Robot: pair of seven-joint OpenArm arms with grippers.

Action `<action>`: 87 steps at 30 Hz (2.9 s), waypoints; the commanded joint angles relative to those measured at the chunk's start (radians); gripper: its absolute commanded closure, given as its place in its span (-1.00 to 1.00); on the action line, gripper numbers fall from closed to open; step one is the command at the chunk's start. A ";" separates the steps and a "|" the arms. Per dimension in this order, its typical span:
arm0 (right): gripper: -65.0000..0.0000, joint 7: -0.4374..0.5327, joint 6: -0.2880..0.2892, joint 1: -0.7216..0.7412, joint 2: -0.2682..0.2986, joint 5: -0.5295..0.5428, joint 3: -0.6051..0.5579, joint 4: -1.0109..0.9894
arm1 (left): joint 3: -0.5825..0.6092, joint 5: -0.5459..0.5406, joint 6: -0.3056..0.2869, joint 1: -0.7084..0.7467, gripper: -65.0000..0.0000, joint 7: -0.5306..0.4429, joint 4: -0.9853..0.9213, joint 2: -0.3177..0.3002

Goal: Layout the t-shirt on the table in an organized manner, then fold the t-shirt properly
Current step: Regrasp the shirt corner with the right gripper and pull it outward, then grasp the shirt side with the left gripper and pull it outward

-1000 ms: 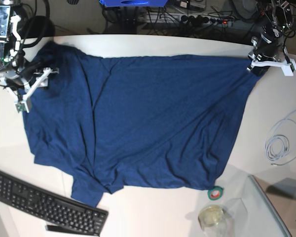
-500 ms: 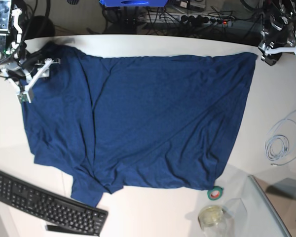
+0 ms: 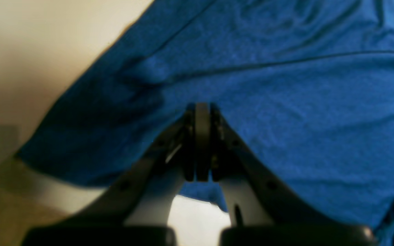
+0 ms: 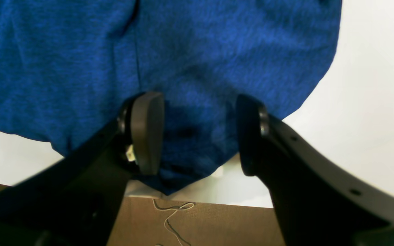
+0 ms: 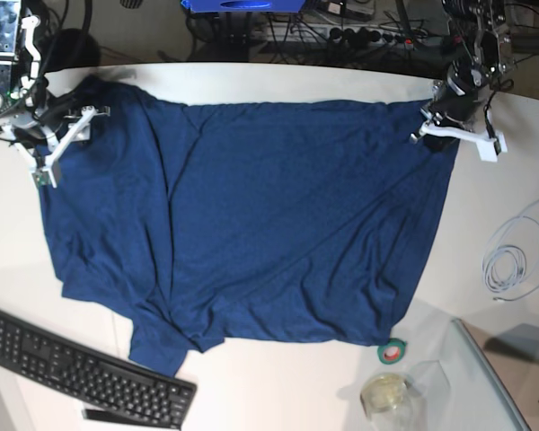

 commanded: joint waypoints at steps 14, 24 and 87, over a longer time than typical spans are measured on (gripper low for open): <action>0.03 0.081 -0.002 0.045 0.022 0.002 0.008 -0.193 | 0.045 0.270 -0.002 -0.238 1.00 -0.024 -0.278 0.003; 0.03 0.075 -0.002 0.133 0.045 -0.001 0.063 -0.257 | -0.004 0.307 -0.002 -0.268 1.00 -0.025 -0.281 0.003; 0.03 0.069 -0.002 0.125 0.079 0.004 0.070 -0.147 | 0.183 0.301 -0.002 -0.604 0.74 -0.025 -0.580 0.021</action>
